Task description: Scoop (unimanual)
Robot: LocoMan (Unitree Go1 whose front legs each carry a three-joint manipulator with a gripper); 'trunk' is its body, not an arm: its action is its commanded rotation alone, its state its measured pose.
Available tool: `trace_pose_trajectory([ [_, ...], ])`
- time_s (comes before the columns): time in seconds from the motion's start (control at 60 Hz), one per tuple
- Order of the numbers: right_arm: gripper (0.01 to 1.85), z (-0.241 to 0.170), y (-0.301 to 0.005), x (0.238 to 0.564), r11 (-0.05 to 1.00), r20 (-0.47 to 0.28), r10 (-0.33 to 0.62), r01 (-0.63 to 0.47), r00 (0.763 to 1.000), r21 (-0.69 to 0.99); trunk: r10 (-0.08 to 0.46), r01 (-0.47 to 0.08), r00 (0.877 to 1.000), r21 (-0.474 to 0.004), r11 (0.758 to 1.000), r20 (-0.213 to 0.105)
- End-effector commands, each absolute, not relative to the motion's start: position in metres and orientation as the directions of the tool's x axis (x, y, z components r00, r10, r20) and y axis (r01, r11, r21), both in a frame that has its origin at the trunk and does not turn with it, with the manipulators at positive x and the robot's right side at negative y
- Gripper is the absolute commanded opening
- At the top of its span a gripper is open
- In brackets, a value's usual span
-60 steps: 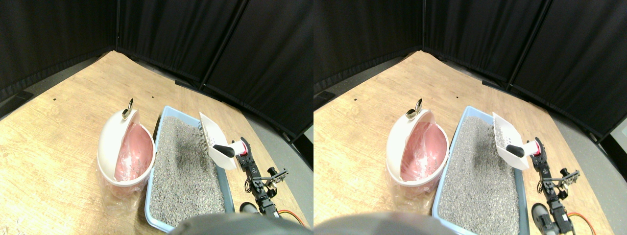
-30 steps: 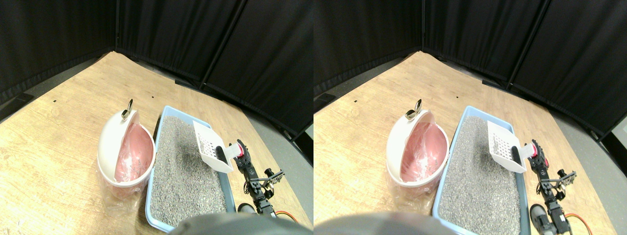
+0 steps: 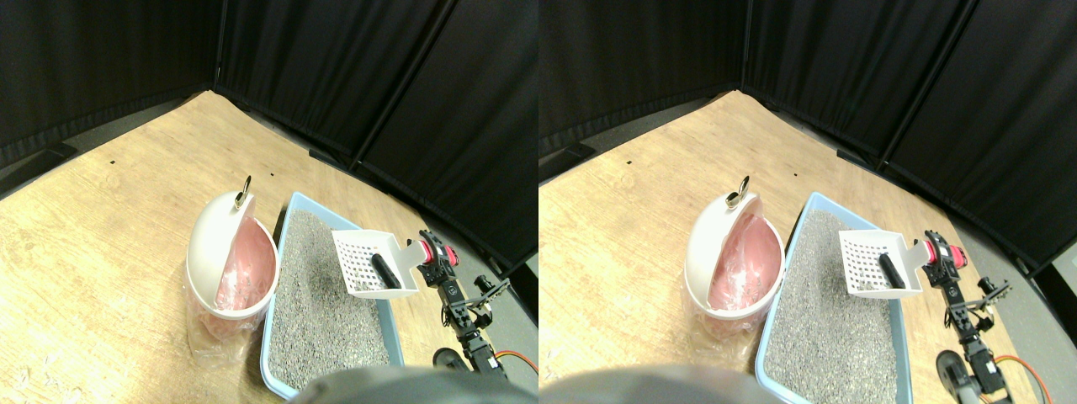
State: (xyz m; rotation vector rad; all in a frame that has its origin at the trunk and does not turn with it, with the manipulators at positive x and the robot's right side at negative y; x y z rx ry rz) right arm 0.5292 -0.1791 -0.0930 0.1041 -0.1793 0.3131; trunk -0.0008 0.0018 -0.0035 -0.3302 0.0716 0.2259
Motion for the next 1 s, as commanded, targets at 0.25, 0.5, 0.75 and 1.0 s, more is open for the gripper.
trace_pose_trajectory([
  [0.25, 0.13, -0.063, -0.145, 0.53, 0.935, 0.208, 0.347, -0.355, 0.915, 0.003, 0.282, -0.308, 0.951, -0.345, 0.887, -0.126],
  [0.5, 0.12, -0.058, -0.115, 0.534, 0.91, 0.154, 0.412, -0.414, 0.898, -0.018, 0.325, -0.355, 0.935, -0.372, 0.858, -0.144],
  [0.75, 0.12, -0.06, -0.089, 0.532, 0.883, 0.107, 0.469, -0.469, 0.877, -0.033, 0.357, -0.392, 0.92, -0.39, 0.833, -0.161],
  [1.0, 0.12, -0.058, -0.073, 0.535, 0.856, 0.067, 0.516, -0.51, 0.854, -0.086, 0.376, -0.413, 0.911, -0.402, 0.817, -0.171],
])
